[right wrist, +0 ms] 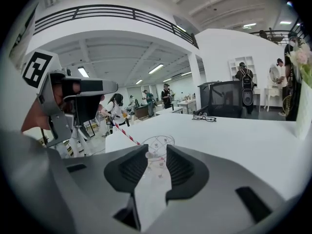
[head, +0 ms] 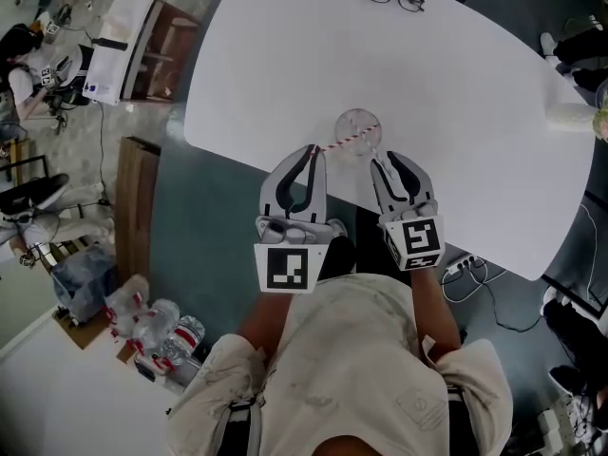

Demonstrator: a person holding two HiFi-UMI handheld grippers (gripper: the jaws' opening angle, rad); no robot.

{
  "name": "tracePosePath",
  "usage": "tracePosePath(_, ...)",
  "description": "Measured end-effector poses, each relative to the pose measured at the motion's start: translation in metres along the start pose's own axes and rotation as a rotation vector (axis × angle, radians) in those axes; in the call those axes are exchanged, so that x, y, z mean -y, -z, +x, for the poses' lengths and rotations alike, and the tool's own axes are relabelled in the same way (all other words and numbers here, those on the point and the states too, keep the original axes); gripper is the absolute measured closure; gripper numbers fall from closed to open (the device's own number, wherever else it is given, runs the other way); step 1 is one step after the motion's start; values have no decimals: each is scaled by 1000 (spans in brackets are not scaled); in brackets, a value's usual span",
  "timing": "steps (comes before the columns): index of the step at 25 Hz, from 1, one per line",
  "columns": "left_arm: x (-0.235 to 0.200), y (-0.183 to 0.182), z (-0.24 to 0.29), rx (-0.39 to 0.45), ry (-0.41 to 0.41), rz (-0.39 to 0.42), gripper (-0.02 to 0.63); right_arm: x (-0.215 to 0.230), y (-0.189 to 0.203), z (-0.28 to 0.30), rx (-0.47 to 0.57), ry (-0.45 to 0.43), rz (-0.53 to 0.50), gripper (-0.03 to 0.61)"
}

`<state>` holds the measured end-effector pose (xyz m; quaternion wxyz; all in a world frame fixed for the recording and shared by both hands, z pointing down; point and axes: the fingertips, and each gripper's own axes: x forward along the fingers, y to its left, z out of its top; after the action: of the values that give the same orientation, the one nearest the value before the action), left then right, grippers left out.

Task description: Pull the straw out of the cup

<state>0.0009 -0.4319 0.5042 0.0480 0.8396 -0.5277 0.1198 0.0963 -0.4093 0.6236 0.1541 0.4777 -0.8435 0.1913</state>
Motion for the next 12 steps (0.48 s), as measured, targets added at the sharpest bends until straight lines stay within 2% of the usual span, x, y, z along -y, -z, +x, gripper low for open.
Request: tracePosePath(12,-2,-1,-9,17,-21,4,600,-4,0,1,2,1,-24,555)
